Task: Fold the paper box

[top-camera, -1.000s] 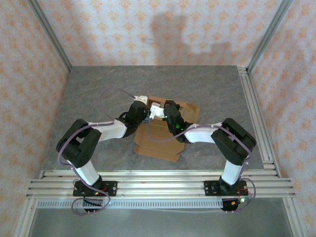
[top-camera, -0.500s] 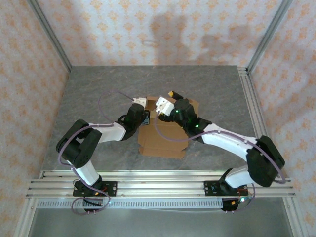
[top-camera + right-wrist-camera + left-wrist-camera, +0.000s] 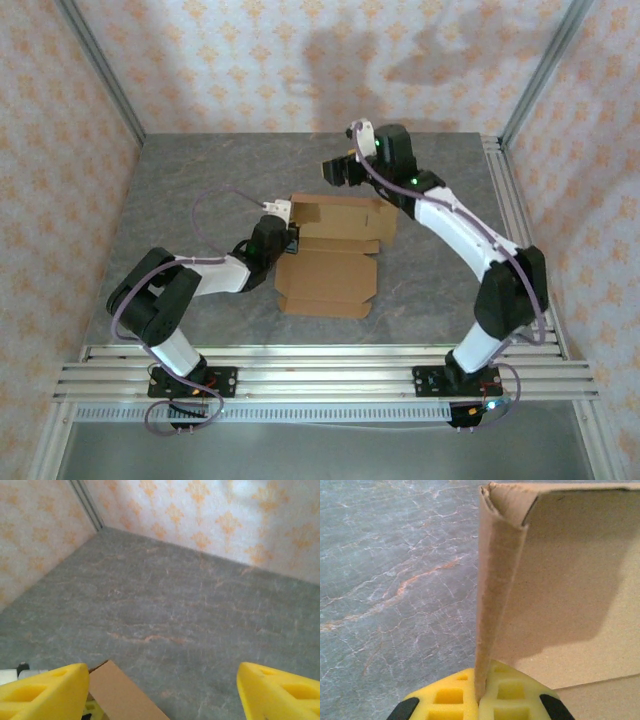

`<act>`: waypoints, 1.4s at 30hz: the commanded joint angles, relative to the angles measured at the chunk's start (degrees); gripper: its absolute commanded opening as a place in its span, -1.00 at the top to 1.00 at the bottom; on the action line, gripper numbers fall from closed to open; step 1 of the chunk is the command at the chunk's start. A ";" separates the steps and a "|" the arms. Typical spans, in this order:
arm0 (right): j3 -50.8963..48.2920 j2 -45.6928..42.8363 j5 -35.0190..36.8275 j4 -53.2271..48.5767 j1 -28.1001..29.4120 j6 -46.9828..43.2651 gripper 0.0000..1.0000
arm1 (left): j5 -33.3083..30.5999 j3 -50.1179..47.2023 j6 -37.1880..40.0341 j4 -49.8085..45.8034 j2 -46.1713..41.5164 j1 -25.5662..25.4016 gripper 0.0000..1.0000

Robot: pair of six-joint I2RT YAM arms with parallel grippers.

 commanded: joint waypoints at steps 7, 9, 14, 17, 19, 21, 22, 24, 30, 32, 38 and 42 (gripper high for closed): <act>25.97 17.94 -10.23 -34.15 -0.09 3.63 -0.50 | -5.57 -5.39 4.88 9.13 -2.83 -2.13 1.00; 27.10 19.81 -13.35 -35.09 -0.09 3.78 -0.49 | -6.24 -6.07 5.24 10.01 -2.97 -2.59 1.00; 30.13 24.27 -18.46 -38.42 0.22 3.09 -0.44 | -7.23 -7.06 5.16 11.17 -2.93 -3.85 1.00; 31.37 26.25 -20.28 -40.04 0.76 1.54 -0.42 | -7.17 -6.89 5.19 11.33 -1.94 -4.21 1.00; 31.95 27.37 -21.87 -40.76 0.97 0.66 -0.40 | -7.16 -6.89 4.96 11.50 -1.58 -4.30 1.00; 32.63 28.19 -22.73 -42.00 1.20 -0.24 -0.36 | -7.13 -6.89 4.69 11.24 -1.58 -4.39 1.00; 32.63 28.35 -23.24 -42.29 1.31 -0.76 -0.34 | -7.23 -6.89 4.56 11.04 -1.48 -4.39 1.00; 32.22 28.51 -24.30 -42.54 1.41 -1.41 -0.30 | -7.73 -6.87 4.26 10.80 -1.18 -4.48 1.00; 30.18 29.11 -25.73 -43.16 2.02 -3.18 -0.20 | -8.89 -6.97 3.28 10.86 0.15 -4.74 1.00; 29.08 29.26 -25.74 -42.94 2.17 -3.53 -0.19 | -9.00 -7.06 3.05 10.97 0.59 -4.91 1.00; 25.81 28.80 -25.32 -41.94 2.55 -3.97 -0.12 | -9.46 -7.06 2.15 10.84 1.67 -5.27 1.00; 23.67 28.15 -23.64 -41.10 2.81 -4.74 -0.11 | -9.92 -7.23 0.78 10.61 1.83 -5.27 0.97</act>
